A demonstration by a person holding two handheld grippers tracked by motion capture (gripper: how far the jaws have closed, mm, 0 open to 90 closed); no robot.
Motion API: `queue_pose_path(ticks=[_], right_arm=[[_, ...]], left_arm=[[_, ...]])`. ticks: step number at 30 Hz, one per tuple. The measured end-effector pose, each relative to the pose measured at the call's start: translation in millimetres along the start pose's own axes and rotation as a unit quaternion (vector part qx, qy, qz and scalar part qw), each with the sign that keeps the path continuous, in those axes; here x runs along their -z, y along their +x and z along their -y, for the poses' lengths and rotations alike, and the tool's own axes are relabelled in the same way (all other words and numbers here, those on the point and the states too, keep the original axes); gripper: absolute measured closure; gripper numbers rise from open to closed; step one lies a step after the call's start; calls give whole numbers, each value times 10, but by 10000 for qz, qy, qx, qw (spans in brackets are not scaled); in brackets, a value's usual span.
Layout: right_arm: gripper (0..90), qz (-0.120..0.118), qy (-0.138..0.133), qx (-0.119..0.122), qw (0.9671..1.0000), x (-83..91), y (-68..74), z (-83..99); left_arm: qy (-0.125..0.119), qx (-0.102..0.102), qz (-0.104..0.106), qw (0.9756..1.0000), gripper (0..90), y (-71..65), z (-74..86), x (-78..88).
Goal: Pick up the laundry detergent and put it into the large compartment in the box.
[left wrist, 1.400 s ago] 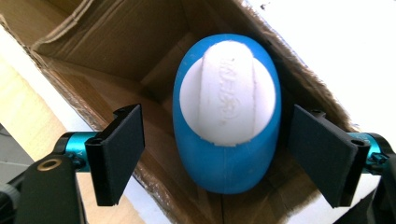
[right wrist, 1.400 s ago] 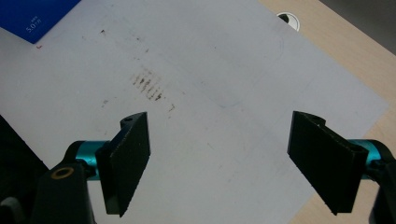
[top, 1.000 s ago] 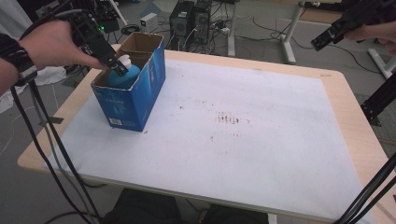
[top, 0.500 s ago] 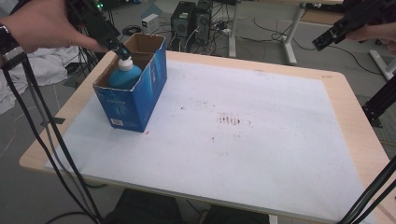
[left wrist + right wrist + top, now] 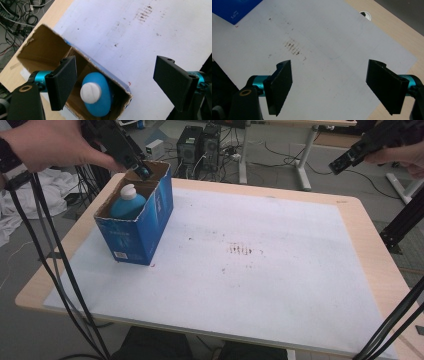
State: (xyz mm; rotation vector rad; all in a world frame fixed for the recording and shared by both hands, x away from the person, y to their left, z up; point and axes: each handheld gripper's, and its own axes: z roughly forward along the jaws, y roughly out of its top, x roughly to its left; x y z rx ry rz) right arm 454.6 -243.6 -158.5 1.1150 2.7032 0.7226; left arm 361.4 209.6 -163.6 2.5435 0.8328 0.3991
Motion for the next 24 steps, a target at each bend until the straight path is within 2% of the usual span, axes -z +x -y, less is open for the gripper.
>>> queue_pose_path(ticks=[9,24], right_arm=[[206,40,-102,10,9999,89,24,82],[206,169,-173,-21,9997,203,71,287]], left_arm=[[-44,-157,125,9998,192,-70,-204,-50],[65,-540,316,9980,192,-208,-571,-204]])
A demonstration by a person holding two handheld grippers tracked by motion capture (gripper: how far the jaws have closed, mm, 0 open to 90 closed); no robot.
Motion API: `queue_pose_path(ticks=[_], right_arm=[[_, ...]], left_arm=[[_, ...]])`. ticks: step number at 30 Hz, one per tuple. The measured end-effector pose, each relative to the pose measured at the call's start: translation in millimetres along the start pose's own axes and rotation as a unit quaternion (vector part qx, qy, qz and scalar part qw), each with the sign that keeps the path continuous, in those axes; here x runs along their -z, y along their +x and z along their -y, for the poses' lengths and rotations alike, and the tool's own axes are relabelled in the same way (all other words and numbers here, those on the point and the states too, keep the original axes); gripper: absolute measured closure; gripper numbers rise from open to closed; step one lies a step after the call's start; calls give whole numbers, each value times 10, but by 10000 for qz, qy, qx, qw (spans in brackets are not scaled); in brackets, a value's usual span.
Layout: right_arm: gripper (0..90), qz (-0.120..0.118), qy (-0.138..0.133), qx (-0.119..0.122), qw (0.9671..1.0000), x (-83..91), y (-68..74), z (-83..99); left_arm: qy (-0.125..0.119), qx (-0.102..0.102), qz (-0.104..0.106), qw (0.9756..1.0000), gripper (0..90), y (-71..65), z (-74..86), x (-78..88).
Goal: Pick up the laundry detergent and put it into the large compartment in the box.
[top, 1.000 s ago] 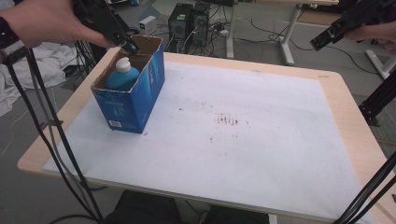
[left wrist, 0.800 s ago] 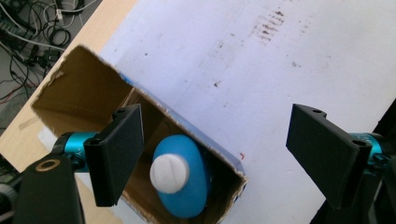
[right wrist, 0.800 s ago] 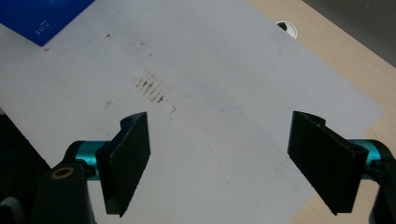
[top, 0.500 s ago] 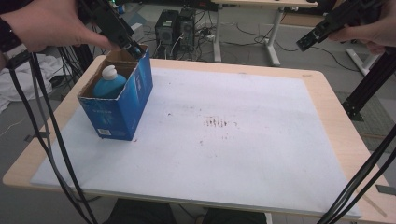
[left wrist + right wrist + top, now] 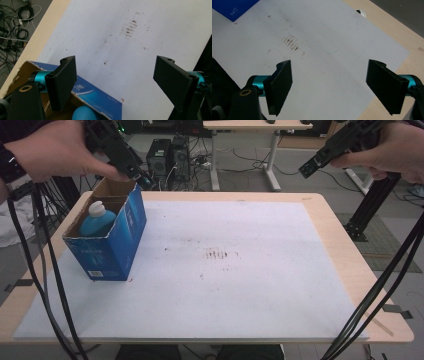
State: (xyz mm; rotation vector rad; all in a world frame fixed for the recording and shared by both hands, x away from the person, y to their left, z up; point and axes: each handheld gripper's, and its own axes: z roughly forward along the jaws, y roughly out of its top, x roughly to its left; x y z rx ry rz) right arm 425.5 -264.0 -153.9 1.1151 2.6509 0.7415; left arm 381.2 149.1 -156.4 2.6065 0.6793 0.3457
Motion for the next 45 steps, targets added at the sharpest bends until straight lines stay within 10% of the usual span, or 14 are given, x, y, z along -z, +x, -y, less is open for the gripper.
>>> queue_pose_path(ticks=[20,45], right_arm=[[205,33,1,70,10000,89,95,147],[206,-124,-13,112,9999,30,55,79]], left_arm=[[30,-421,219,9989,192,-94,-392,-236],[24,-265,112,9996,192,-51,-304,-137]])
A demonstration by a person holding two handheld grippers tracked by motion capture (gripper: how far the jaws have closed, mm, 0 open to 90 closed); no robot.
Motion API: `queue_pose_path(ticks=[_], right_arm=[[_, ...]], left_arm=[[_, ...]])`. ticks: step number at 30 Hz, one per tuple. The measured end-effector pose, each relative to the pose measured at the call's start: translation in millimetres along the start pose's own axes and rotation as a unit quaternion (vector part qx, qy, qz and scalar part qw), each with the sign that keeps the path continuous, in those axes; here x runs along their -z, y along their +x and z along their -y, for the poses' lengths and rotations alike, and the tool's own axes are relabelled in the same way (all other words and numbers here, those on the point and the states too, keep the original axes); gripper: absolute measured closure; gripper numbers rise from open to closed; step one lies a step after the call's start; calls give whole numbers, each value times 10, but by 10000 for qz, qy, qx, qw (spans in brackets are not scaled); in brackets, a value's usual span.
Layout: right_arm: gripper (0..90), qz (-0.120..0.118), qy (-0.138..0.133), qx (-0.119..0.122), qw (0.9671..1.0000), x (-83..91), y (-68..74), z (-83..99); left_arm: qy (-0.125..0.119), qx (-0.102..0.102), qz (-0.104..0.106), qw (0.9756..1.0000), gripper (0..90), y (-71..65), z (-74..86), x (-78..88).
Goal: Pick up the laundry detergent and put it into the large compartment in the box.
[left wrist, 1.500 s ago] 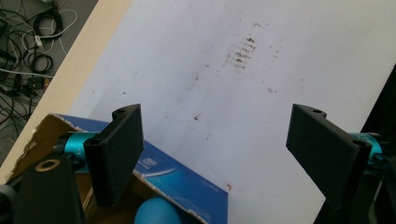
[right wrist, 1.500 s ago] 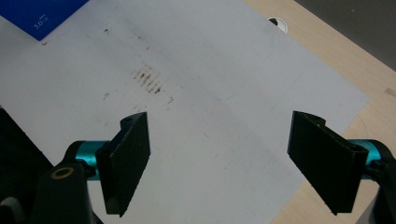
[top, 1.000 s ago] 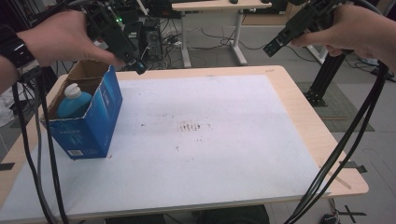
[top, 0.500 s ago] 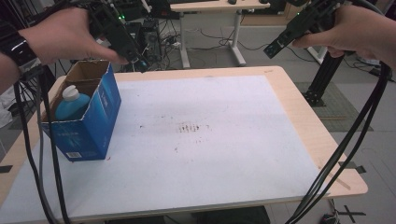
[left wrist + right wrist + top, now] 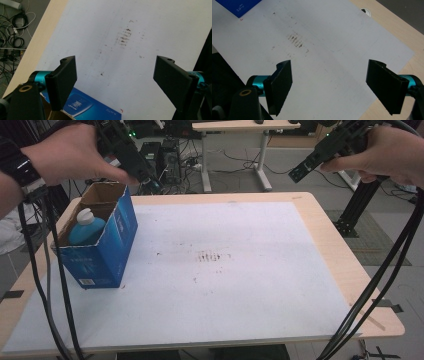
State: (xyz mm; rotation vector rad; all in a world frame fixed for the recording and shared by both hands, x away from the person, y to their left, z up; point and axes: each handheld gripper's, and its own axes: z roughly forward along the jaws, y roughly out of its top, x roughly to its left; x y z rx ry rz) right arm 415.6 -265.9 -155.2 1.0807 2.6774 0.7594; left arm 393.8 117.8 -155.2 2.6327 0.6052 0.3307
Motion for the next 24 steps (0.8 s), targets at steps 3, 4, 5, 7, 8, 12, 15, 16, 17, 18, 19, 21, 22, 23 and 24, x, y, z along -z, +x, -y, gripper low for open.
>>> queue_pose_path(ticks=[3,4,5,7,8,12,15,16,17,18,19,21,22,23,24], right_arm=[[205,-15,14,10,10000,-11,1,-12],[206,-19,17,17,10000,-14,0,-14],[205,-21,21,34,10000,-16,-2,-16],[206,-24,19,21,10000,-18,0,-18],[206,-22,25,33,10000,-18,0,-18],[206,-21,47,31,10000,-20,11,-16],[206,-16,49,25,10000,-14,12,-10],[205,-14,49,27,10000,-12,11,-8],[206,-17,38,12,10000,-12,12,-6],[206,-12,41,12,10000,-11,11,-4],[206,-7,52,24,10000,-10,8,-1],[206,-18,55,18,10000,-10,13,3],[206,-20,62,35,10000,-7,13,5],[206,-20,53,22,10000,-5,16,5],[205,-21,54,13,10000,-3,18,5]], left_arm=[[-11,14,0,10000,192,1,9,8],[-5,15,-2,10000,192,1,12,11],[-2,13,-8,10000,192,1,14,13],[-2,13,-12,10000,192,0,16,18],[-10,18,-9,10000,192,-1,17,19],[-12,8,-14,10000,192,-3,17,25],[-8,0,-10,10000,192,-9,17,27],[-4,1,-15,10000,192,-11,17,30],[-11,2,-16,10000,192,-13,18,31],[-17,12,-18,10000,192,-13,19,33],[-22,14,-17,10000,192,-12,20,36],[-30,22,-29,10000,192,-13,25,39],[-22,14,-25,10000,192,-14,27,42],[-26,9,-30,10000,192,-16,29,45],[-33,17,-37,10000,192,-19,31,49]])
